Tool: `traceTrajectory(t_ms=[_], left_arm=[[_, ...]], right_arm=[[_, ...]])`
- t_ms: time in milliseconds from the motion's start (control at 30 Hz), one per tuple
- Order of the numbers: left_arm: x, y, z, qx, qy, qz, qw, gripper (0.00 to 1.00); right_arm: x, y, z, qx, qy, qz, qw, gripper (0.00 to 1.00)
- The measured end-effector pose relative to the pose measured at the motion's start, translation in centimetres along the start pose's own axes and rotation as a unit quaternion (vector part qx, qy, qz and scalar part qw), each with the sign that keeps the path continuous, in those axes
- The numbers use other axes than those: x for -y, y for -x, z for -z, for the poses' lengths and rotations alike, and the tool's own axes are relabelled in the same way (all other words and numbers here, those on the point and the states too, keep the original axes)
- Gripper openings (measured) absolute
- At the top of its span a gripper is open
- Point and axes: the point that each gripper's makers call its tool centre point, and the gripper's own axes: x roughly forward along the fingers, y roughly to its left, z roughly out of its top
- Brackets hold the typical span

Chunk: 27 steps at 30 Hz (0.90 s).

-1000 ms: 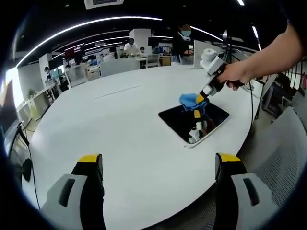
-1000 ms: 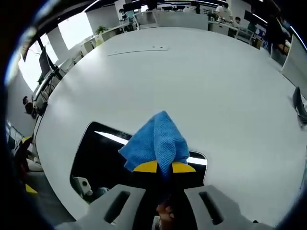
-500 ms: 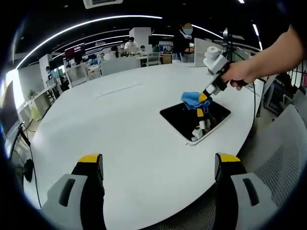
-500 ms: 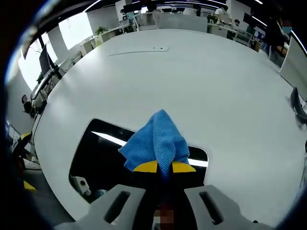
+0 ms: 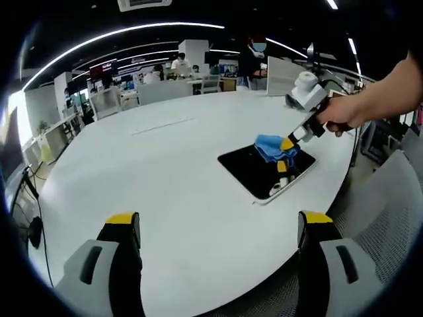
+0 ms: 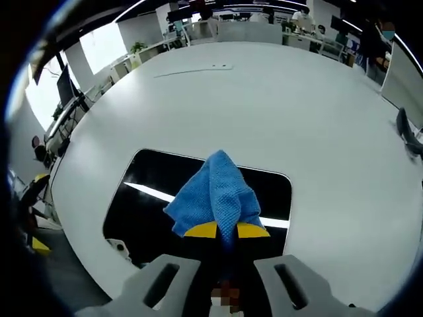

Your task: Wipe the mirror surface with the cleaning cloth until all visible marks leave the cleaned area.

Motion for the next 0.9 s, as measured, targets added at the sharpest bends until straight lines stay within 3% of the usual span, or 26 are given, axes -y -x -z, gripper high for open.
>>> traceTrajectory(t_ms=[900], left_arm=[[0.7, 0.1, -0.2, 0.005, 0.007, 0.016, 0.9998, 0.99]], right_arm=[[-2.2, 2.5, 4.5, 0.000, -0.014, -0.022, 0.9997, 0.03]])
